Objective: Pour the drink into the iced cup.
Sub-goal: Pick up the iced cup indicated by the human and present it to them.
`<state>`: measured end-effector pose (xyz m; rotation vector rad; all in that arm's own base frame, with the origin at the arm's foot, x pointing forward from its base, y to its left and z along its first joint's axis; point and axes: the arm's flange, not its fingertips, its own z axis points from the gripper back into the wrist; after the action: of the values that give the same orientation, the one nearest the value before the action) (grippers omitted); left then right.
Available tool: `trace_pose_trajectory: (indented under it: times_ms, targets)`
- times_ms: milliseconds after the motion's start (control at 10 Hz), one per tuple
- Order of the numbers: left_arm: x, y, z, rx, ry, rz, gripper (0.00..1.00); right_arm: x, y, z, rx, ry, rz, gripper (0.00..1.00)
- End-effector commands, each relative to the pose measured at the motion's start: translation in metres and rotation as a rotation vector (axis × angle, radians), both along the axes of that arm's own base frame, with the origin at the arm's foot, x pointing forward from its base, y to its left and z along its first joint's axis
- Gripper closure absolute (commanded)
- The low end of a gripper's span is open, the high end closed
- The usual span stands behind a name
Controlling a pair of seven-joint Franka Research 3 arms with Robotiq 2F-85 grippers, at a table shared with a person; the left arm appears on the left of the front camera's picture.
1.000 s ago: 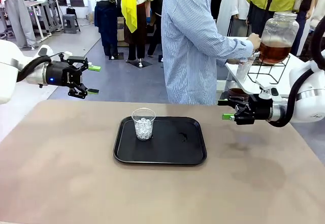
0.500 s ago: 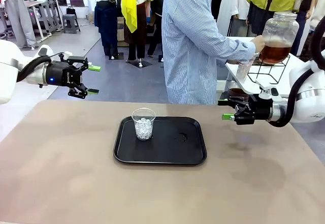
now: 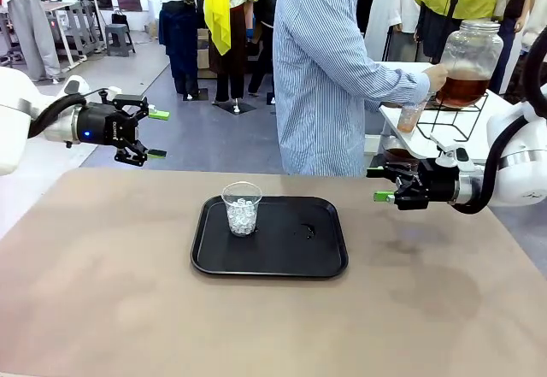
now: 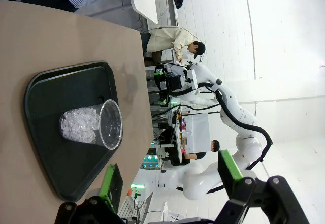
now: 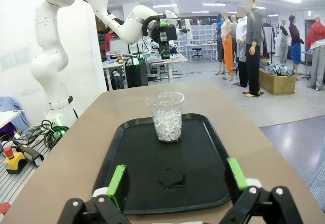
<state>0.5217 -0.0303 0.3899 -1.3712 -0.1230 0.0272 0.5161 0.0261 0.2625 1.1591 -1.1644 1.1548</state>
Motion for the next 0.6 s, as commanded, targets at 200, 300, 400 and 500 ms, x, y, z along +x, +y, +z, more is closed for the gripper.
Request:
trace_pose_trajectory:
  times_ms: [200,300,400,500]
  targets:
    - [0.0003,-0.0006,0.0007,0.002,-0.003,0.002,0.00,0.0007,0.0009,0.0027,-0.001,0.002,0.001,0.00]
    - [0.0003,-0.0006,0.0007,0.002,-0.003,0.002,0.00,0.0007,0.0009,0.0027,-0.001,0.002,0.001,0.00]
    - [0.0003,-0.0006,0.0007,0.002,-0.003,0.002,0.00,0.0007,0.0009,0.0027,-0.001,0.002,0.001,0.00]
    - [0.0003,-0.0006,0.0007,0.002,-0.003,0.002,0.00,0.0007,0.0009,0.0027,-0.001,0.002,0.001,0.00]
